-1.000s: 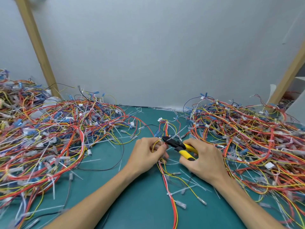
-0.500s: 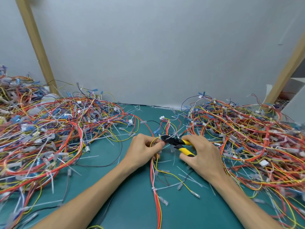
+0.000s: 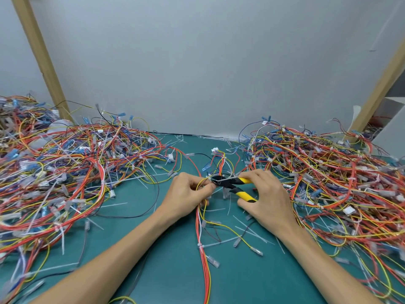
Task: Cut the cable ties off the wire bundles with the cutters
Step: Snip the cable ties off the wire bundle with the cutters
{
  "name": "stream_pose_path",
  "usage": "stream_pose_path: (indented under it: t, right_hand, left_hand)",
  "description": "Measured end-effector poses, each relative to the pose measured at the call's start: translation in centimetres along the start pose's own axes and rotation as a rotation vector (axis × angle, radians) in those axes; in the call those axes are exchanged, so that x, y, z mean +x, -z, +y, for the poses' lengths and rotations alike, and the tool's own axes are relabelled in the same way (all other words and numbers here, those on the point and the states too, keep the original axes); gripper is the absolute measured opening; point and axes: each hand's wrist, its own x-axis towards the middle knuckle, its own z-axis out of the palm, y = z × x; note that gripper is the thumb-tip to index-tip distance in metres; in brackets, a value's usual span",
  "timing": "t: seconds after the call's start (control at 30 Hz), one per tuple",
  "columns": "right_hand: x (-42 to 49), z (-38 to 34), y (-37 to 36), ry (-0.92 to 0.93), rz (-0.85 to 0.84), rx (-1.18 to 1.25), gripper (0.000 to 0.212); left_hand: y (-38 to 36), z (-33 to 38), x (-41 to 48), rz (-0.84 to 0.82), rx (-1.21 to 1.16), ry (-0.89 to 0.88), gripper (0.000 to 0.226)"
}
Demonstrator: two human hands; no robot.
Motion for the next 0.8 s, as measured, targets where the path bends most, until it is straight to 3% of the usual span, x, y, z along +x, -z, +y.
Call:
stream_pose_path:
  t: [0.8]
  right_hand:
    - [0.19, -0.01, -0.11, 0.032, 0.018, 0.012, 0.050]
  left_hand:
    - [0.15, 0.43, -0.13, -0.010, 0.066, -0.009, 0.039]
